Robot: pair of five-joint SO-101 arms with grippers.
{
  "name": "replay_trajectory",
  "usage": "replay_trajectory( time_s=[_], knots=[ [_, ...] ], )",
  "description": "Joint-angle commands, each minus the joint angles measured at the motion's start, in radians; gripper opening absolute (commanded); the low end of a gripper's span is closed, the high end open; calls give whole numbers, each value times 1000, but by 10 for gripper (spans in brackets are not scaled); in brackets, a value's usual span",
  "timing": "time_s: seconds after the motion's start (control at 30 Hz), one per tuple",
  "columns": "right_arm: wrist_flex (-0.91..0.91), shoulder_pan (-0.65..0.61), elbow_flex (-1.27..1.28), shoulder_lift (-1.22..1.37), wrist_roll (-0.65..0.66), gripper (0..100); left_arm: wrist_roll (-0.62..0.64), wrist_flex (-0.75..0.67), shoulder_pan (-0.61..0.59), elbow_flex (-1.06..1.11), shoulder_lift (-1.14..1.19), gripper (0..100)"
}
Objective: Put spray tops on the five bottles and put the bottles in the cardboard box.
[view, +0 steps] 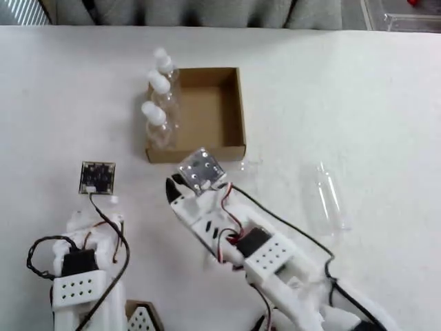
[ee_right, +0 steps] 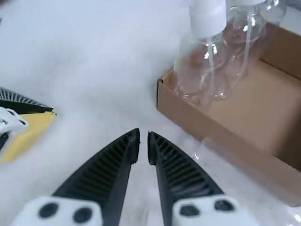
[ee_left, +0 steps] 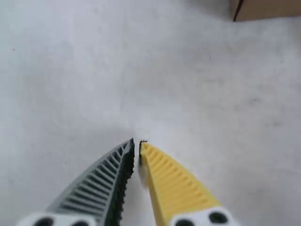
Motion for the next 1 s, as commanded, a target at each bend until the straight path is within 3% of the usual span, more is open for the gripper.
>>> replay_trajectory(
  time_s=[0.0,0.17,0.33,0.63,0.83,0.97],
  knots=[
    [-176,-8,-57,194,-2,15,-12,-28,-7,-5,-15,20],
    [-295,13,-130,444,2,15,-12,-28,-7,-5,-15,20],
    [-369,108,-130,532,6,15,-12,-28,-7,-5,-15,20],
    [-369,249,-77,515,6,15,-12,-57,-4,5,-13,20],
    [-366,331,31,371,8,15,-11,-75,-5,9,-13,20],
    [-249,449,66,249,8,15,-11,-75,-4,9,-13,20]
  ],
)
